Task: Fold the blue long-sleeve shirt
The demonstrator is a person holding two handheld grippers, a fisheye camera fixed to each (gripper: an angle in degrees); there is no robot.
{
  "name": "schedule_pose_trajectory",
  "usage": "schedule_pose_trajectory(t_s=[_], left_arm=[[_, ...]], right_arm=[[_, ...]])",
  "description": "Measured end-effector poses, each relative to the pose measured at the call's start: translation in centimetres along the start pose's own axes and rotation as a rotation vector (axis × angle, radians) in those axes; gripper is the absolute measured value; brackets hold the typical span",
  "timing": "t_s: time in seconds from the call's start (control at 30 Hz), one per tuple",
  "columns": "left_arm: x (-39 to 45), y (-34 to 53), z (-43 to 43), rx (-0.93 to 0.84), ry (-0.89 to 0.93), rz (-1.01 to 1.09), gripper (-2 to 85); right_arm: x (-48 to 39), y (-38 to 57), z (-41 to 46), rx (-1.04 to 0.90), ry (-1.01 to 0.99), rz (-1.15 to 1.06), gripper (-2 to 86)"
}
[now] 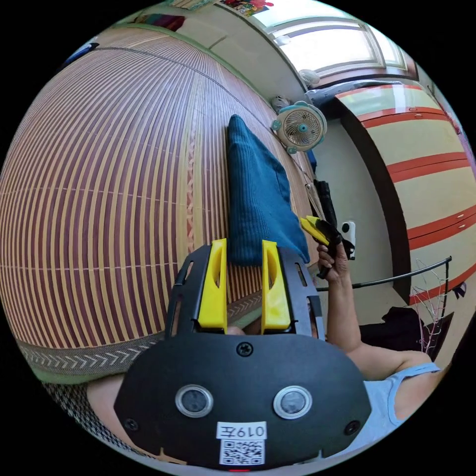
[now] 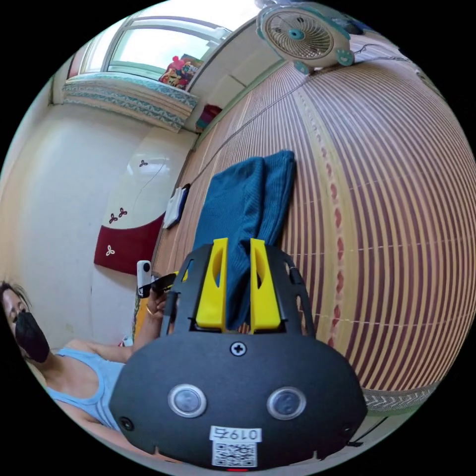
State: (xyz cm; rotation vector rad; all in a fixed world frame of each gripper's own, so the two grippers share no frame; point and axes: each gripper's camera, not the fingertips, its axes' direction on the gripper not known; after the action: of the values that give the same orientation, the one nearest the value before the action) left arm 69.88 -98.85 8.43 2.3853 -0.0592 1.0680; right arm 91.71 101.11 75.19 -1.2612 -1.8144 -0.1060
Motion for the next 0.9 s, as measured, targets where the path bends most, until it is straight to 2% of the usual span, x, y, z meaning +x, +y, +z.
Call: schedule_pose_trajectory(t_s=[0.2, 0.33, 0.47, 0.57, 0.9], left_arm=[[-0.7, 1.9, 1.3, -0.020, -0.033, -0.011, 10.4], [-1.4, 3.0, 2.3, -0.035, -0.037, -0.009, 10.7], [-1.5, 4.2, 3.4, -0.042, -0.059, 0.009, 10.5], [-1.6, 5.1, 4.2, -0.050, -0.070, 0.023, 10.5], [-2.2, 8.7, 7.6, -0.071, -0.073, 0.041, 10.5]], right_arm=[[1.4, -1.6, 2.3, -0.117, -0.033, 0.089, 8.1], [2.5, -1.5, 2.6, -0.115, -0.074, 0.153, 6.9], [2.6, -0.8, 3.3, -0.134, -0.064, 0.139, 0.3], [2.6, 0.2, 2.7, -0.082, -0.029, 0.114, -0.5], [0.9, 6.4, 1.8, -0.003, -0.066, 0.048, 6.7]])
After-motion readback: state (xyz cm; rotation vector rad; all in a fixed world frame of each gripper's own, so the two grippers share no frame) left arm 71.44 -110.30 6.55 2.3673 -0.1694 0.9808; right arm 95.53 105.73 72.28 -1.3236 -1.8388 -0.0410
